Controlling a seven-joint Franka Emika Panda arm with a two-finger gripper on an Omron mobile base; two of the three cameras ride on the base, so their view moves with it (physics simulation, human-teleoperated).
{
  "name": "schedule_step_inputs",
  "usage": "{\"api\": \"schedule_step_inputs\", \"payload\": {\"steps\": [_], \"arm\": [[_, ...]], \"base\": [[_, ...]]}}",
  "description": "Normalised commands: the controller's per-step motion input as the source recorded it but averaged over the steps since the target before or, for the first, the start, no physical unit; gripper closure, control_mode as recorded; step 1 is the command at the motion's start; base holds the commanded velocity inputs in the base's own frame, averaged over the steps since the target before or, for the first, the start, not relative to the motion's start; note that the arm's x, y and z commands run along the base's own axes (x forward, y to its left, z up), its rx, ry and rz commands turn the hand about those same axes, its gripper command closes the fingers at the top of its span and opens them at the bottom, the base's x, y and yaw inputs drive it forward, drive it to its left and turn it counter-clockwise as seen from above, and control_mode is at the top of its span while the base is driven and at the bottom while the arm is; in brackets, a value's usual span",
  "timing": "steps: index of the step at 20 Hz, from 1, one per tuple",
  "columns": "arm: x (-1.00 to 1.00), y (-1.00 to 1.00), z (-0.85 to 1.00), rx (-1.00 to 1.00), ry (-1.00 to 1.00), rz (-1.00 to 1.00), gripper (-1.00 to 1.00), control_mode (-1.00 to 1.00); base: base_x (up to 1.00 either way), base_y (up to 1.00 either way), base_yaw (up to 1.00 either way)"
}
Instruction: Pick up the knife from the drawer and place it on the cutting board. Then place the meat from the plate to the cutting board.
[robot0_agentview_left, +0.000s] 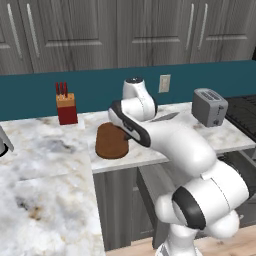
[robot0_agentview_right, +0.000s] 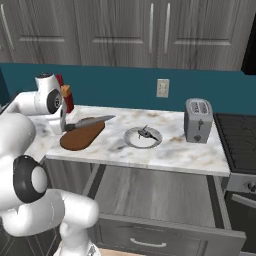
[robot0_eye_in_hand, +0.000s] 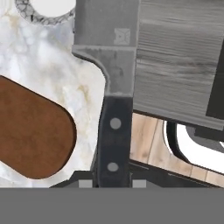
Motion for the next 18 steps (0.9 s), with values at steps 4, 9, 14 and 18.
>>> {"api": "schedule_step_inputs", "payload": {"steps": [4,9,14,18], "arm": [[0.35,0.15,-0.27,0.00,0.01,0.08,1.00,-1.00],[0.39,0.15,-0.25,0.00,0.08,0.09,1.00,-1.00],[0.41,0.08,-0.24,0.00,0.08,0.12,1.00,-1.00],[0.43,0.12,-0.24,0.00,0.07,0.10,1.00,-1.00]], "base": [[0.00,0.00,0.00],[0.00,0.00,0.00],[0.00,0.00,0.00],[0.00,0.00,0.00]]}}
